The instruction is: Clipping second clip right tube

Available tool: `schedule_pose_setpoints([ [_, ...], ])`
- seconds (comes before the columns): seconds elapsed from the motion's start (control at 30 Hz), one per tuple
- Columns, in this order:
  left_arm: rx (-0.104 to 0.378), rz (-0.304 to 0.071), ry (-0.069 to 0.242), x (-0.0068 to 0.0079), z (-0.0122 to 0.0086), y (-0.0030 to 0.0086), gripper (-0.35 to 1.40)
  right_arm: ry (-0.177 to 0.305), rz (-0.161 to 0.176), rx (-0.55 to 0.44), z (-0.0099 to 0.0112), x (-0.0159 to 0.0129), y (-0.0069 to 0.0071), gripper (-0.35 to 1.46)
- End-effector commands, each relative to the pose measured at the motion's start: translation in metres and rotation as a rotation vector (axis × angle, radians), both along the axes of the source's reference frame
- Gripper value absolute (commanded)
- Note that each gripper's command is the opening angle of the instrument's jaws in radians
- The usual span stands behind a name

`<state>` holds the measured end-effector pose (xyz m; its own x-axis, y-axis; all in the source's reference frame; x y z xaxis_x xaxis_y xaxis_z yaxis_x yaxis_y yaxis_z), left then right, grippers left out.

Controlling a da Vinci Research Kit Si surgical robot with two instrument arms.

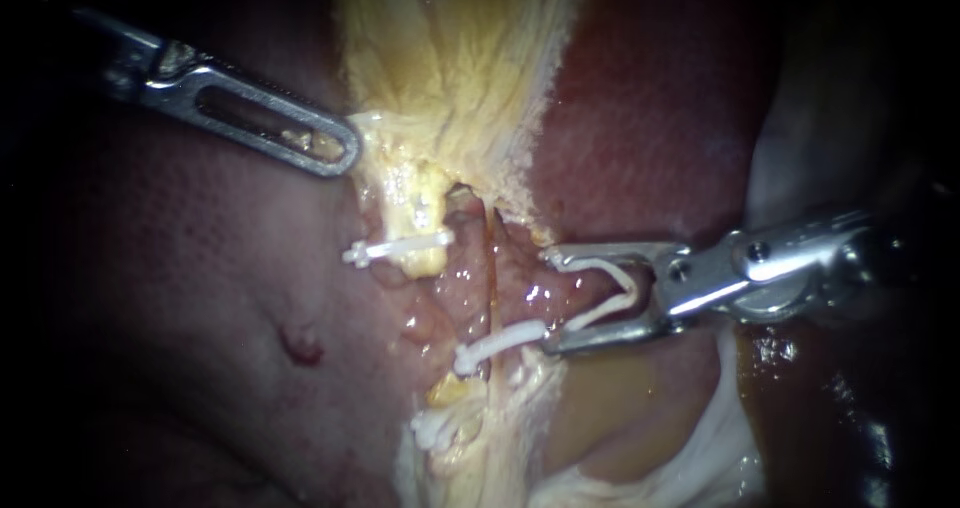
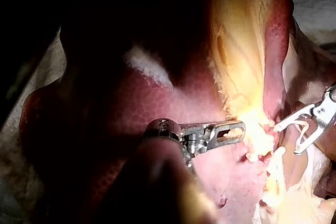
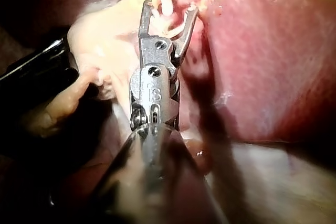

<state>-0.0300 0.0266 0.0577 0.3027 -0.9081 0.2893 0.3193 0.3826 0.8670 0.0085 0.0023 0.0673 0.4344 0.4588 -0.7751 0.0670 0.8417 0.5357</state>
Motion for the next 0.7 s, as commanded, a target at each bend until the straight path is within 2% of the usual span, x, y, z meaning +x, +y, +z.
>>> schedule_pose_setpoints([
  [0.03, 0.0, 0.0, 0.0, 0.0, 0.0, 0.0, -0.35, -0.001, 0.001, 0.01, 0.0004, 0.0002, -0.0001, 0.5],
  [0.27, -0.001, 0.0, 0.0, 0.0, 0.0001, -0.0001, -0.35, -0.005, 0.001, 0.067, 0.0028, 0.0015, -0.0004, 0.5],
  [0.4, -0.001, -0.001, 0.001, -0.0001, 0.0001, -0.0001, -0.35, 0.007, 0.013, 0.112, 0.0039, 0.0024, -0.0006, 0.49],
  [0.7, -0.001, -0.001, 0.001, -0.0002, 0.0001, -0.0001, -0.35, 0.067, 0.028, 0.193, 0.005, 0.0045, -0.0007, 0.49],
])
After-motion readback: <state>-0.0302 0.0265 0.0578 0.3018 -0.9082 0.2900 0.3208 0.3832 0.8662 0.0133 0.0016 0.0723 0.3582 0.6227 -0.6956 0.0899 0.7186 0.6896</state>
